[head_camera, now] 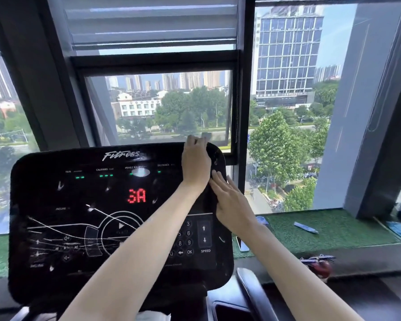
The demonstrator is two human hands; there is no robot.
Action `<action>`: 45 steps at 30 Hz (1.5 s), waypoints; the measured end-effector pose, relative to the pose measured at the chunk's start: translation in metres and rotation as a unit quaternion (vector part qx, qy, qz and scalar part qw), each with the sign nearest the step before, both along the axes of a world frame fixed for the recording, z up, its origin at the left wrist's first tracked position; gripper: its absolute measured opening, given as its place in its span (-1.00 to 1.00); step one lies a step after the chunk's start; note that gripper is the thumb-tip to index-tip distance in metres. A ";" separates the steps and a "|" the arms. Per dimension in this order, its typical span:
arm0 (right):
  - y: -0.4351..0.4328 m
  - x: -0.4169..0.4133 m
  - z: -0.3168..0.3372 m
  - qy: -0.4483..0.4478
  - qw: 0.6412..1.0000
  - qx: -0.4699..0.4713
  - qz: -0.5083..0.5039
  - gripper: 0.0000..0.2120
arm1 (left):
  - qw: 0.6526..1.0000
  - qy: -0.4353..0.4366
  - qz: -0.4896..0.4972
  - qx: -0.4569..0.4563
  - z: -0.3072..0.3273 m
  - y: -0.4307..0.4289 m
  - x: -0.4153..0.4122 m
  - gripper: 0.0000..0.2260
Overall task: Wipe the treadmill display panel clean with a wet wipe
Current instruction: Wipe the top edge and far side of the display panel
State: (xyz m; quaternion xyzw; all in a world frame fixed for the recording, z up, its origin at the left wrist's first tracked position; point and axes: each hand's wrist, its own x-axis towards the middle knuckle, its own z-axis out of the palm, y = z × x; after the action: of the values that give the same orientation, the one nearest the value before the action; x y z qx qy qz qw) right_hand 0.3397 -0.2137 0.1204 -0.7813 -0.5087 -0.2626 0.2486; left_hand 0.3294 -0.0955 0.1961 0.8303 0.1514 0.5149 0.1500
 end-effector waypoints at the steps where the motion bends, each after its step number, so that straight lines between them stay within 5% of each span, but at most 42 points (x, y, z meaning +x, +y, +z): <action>1: -0.001 0.001 0.001 0.000 1.000 0.000 0.003 -0.29 | 1.000 0.018 -0.014 0.017 0.000 -0.006 0.005 -0.80; 7: -0.008 -0.002 0.006 0.017 1.000 0.001 0.019 -0.29 | 0.976 0.111 -0.160 0.099 0.007 -0.021 0.003 -0.77; 12: -0.021 -0.001 0.003 0.020 1.000 0.023 0.001 -0.35 | 0.999 -0.046 0.015 0.001 0.020 0.019 -0.016 -0.75; 23: -0.016 0.002 0.000 0.056 0.997 0.043 0.014 -0.32 | 0.981 0.085 -0.055 0.168 -0.016 -0.007 0.012 -0.79; 27: -0.029 0.002 -0.001 0.138 0.980 0.135 -0.049 -0.60 | 0.946 0.209 -0.147 0.201 -0.027 -0.019 0.006 -0.78; 29: -0.041 0.002 0.004 0.169 0.959 0.204 -0.099 -0.68 | 0.938 0.236 -0.211 0.140 -0.016 -0.027 -0.002 -0.86; 32: -0.056 0.008 0.025 0.332 0.904 0.261 -0.070 -0.64 | 0.934 0.159 -0.296 -0.120 0.008 -0.033 -0.021 -0.87; 34: -0.060 0.008 0.043 0.532 0.797 0.277 0.073 -0.56 | 0.869 0.155 -0.370 -0.289 0.019 -0.034 -0.032 -0.97; 36: -0.058 0.005 0.050 0.622 0.718 0.268 0.161 -0.68 | 0.812 0.147 -0.415 -0.383 0.022 -0.040 -0.038 -0.92; 39: -0.047 -0.008 0.050 0.579 0.753 0.291 0.115 -0.82 | 0.772 0.120 -0.418 -0.463 0.019 -0.046 -0.045 -0.89; 45: -0.039 -0.005 0.045 0.588 0.740 0.319 0.063 -0.83 | 0.800 0.164 -0.364 -0.448 0.004 -0.017 -0.057 -0.90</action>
State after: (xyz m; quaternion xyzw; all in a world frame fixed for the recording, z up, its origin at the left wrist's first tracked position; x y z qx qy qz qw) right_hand 0.3351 -0.2525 0.1652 -0.6217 -0.1959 0.1186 0.7491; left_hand 0.2720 -0.1122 0.2005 0.7363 0.0739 0.1529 0.6550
